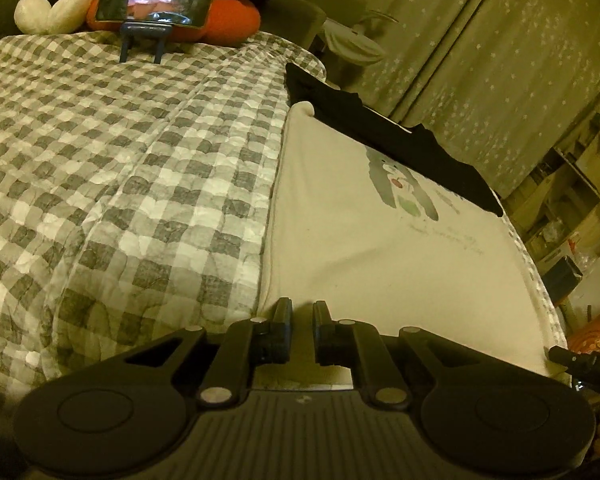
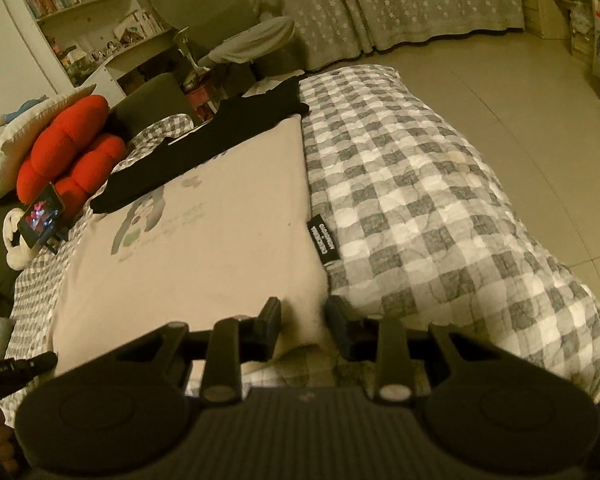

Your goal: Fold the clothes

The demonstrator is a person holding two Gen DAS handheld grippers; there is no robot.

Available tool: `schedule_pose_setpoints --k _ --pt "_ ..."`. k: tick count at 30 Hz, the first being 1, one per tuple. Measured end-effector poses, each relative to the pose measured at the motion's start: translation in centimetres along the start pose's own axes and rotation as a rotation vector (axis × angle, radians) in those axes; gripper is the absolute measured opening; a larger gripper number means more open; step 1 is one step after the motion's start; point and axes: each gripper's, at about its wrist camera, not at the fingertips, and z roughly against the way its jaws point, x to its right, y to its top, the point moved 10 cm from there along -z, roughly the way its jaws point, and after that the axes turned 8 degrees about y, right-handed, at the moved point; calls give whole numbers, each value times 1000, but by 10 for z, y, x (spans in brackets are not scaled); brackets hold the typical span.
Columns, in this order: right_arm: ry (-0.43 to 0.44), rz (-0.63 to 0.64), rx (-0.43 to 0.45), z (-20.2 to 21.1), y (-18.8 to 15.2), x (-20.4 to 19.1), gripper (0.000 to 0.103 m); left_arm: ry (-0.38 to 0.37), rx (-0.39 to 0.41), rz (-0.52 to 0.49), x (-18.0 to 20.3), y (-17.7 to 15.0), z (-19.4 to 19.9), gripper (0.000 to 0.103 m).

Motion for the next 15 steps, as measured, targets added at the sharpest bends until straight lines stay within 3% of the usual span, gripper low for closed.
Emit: schedule_pose_setpoints --k 6,10,15 --pt "-18 16 6 -1 -3 -1 27 21 5 -23 2 -2 -3 7" --pt "-34 10 23 1 -1 2 12 33 12 -20 0 -1 -3 0" --pt "-13 -17 54 9 1 2 10 25 17 -22 -1 1 0 0"
